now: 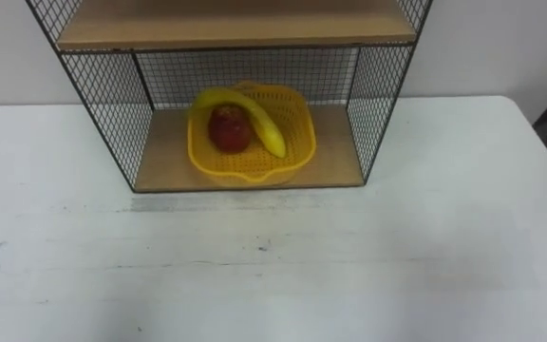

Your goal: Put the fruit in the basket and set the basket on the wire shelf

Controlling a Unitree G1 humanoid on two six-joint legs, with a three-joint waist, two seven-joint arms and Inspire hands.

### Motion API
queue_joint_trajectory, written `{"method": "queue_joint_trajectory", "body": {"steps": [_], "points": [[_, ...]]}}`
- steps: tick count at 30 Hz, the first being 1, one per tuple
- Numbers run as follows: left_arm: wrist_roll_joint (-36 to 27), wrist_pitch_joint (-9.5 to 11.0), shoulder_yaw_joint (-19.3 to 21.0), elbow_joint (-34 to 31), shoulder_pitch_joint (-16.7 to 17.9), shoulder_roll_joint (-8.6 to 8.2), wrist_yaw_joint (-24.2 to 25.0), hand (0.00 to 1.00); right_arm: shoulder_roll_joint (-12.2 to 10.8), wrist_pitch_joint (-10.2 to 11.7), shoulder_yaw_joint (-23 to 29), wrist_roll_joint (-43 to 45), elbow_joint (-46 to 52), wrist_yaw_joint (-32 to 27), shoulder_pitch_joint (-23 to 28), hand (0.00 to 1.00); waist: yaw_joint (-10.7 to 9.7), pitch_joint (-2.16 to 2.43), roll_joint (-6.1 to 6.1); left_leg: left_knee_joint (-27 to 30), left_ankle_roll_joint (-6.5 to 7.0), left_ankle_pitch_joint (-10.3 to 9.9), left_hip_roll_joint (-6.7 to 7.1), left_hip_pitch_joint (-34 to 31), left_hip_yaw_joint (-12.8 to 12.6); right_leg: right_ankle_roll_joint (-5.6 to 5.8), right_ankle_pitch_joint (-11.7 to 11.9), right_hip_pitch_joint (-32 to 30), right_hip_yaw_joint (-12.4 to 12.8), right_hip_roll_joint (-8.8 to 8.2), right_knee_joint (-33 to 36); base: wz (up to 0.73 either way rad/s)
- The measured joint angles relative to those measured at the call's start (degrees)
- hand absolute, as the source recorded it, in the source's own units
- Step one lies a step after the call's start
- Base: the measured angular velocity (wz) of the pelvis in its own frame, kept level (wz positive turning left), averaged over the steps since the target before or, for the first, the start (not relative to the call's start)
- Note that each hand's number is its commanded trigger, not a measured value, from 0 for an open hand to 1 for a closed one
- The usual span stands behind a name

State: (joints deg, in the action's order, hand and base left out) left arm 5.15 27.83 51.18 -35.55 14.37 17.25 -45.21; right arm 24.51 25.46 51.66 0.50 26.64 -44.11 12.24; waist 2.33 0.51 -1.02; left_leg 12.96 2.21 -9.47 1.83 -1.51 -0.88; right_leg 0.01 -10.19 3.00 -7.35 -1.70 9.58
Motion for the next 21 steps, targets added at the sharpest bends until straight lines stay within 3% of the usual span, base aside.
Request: {"method": "queue_joint_trajectory", "body": {"steps": [2, 4, 5, 7, 10, 11, 13, 14, 15, 16, 17, 19, 20, 21], "points": [[-0.36, -0.03, 4.58, 1.47, -0.04, 2.78, -3.74, 0.0, 3.78, 0.13, 3.53, -0.15, -2.71, -3.78, -0.01, 0.0, 0.02, 0.21, -0.14, 0.03, -0.03, -0.02, 0.0, 0.01, 0.03, -0.09, -0.19, -0.11, -0.13, -0.07, 0.32, 0.0], [-2.71, -0.92, 10.3, 6.43, 0.4, 8.03, -8.06, 0.0, 9.55, -0.68, 8.92, -0.83, -9.21, -8.37, 0.47, 0.0, -0.02, 0.21, -0.43, 0.38, -0.07, -0.1, 0.11, -0.37, 0.49, -0.05, -0.61, -0.31, -0.49, -0.17, 0.7, 0.12], [-3.85, -1.33, 11.87, 8.25, 0.52, 9.59, -9.09, 0.0, 10.39, -1.07, 10.41, -1.53, -10.73, -9.56, 0.9, 0.0, -0.14, 0.23, -0.43, 0.54, -0.11, -0.13, 0.13, -0.66, 0.67, -0.1, -0.77, -0.59, -0.57, -0.16, 1.01, 0.15], [-10.6, -3.48, 16.45, 17.11, 2.24, 15.68, -13.43, 0.0, 13.49, -2.24, 14.58, -6.87, -17.15, -14.04, 2.95, 0.0, -0.07, 0.35, -0.58, 0.67, -0.24, -0.2, 0.15, -1.12, 0.96, -0.43, -1.29, -1.39, -0.65, -0.18, 2.22, 0.07], [-22.3, -6.09, 20.27, 27.6, 6.74, 17.76, -16.33, 0.0, 14.5, -5.36, 19.13, -15.03, -25.72, -17.3, 5.13, 0.0, 0.45, 0.58, -0.11, 1.25, -0.47, -0.44, -0.02, -2.51, 0.91, -0.54, -1.41, -2.28, -0.73, -0.06, 2.28, -0.01], [-24.47, -6.51, 20.56, 30.66, 7.84, 17.82, -16.77, 0.0, 14.5, -6.05, 19.96, -16.82, -28.01, -17.83, 5.87, 0.0, 0.45, 0.61, 0.08, 1.62, -0.49, -0.61, -0.04, -2.9, 0.97, -0.53, -1.49, -2.48, -0.72, -0.04, 2.36, 0.03], [-32.87, -8.44, 19.65, 43.59, 10.88, 17.58, -17.59, 0.0, 14.08, -8.7, 19.93, -23.37, -37.84, -19.3, 7.72, 0.0, 0.13, 0.63, 0.36, 1.81, -0.45, -0.84, 0.07, -3.71, 1.04, -0.52, -2.03, -3.62, -0.84, -0.18, 3.74, 0.02], [-35.02, -9.08, 18.93, 45.9, 11.42, 16.84, -17.67, 0.0, 13.36, -9.46, 19.26, -25.24, -39.62, -19.5, 8.2, 0.0, -0.04, 0.63, 0.36, 1.74, -0.45, -0.83, 0.09, -3.76, 1.04, -0.53, -2.09, -3.81, -0.81, -0.21, 4.13, 0.04], [-38.21, -9.83, 16.58, 49.81, 12.29, 14.56, -17.76, 0.0, 10.94, -10.35, 16.77, -28.35, -42.86, -19.51, 9.45, 0.0, 0.12, 0.45, 0.75, 1.65, -0.45, -0.83, 0.03, -3.76, 1.05, -0.56, -2.05, -3.69, -0.79, -0.14, 4.03, 0.0], [-41.37, -10.27, 13.55, 54.38, 12.29, 12.52, -17.72, 0.0, 7.43, -10.89, 13.49, -31.19, -46.1, -19.24, 11.08, 0.0, 0.01, 0.58, 0.49, 1.6, -0.47, -0.82, 0.0, -3.66, 1.13, -0.57, -2.05, -3.54, -0.76, -0.13, 4.04, 0.04], [-43.24, -10.4, 11.77, 56.97, 12.24, 11.64, -17.65, 0.0, 5.66, -11.3, 11.87, -32.69, -47.71, -18.91, 11.7, 0.0, 0.05, 0.6, 0.51, 1.6, -0.47, -0.82, -0.02, -3.63, 1.19, -0.58, -2.05, -3.48, -0.71, -0.11, 4.05, 0.0], [-50.58, -11.85, 6.31, 67.44, 11.66, 7.53, -16.14, 0.0, -0.6, -12.62, 7.1, -39.99, -54.68, -16.94, 12.01, 0.0, 0.3, 0.64, 0.71, 1.71, -0.55, -0.96, -0.1, -3.36, 1.08, -0.59, -2.07, -3.26, -0.52, -0.14, 3.81, -0.03], [-52.55, -11.94, 5.5, 69.58, 11.64, 6.34, -15.44, 0.0, -1.78, -12.75, 5.77, -41.86, -57.11, -16.43, 12.05, 0.0, 0.35, 0.67, 0.74, 1.73, -0.55, -1.02, -0.14, -3.26, 1.1, -0.6, -2.08, -3.11, -0.52, -0.17, 3.62, 0.0], [-56.95, -12.06, 4.46, 73.76, 11.39, 4.04, -13.83, 0.0, -4.15, -13.08, 4.14, -45.73, -62.32, -15.5, 12.08, 0.0, 0.35, 0.75, 0.82, 1.74, -0.53, -1.14, -0.27, -3.09, 1.18, -0.59, -2.07, -2.67, -0.42, -0.3, 3.1, 0.0]]}}
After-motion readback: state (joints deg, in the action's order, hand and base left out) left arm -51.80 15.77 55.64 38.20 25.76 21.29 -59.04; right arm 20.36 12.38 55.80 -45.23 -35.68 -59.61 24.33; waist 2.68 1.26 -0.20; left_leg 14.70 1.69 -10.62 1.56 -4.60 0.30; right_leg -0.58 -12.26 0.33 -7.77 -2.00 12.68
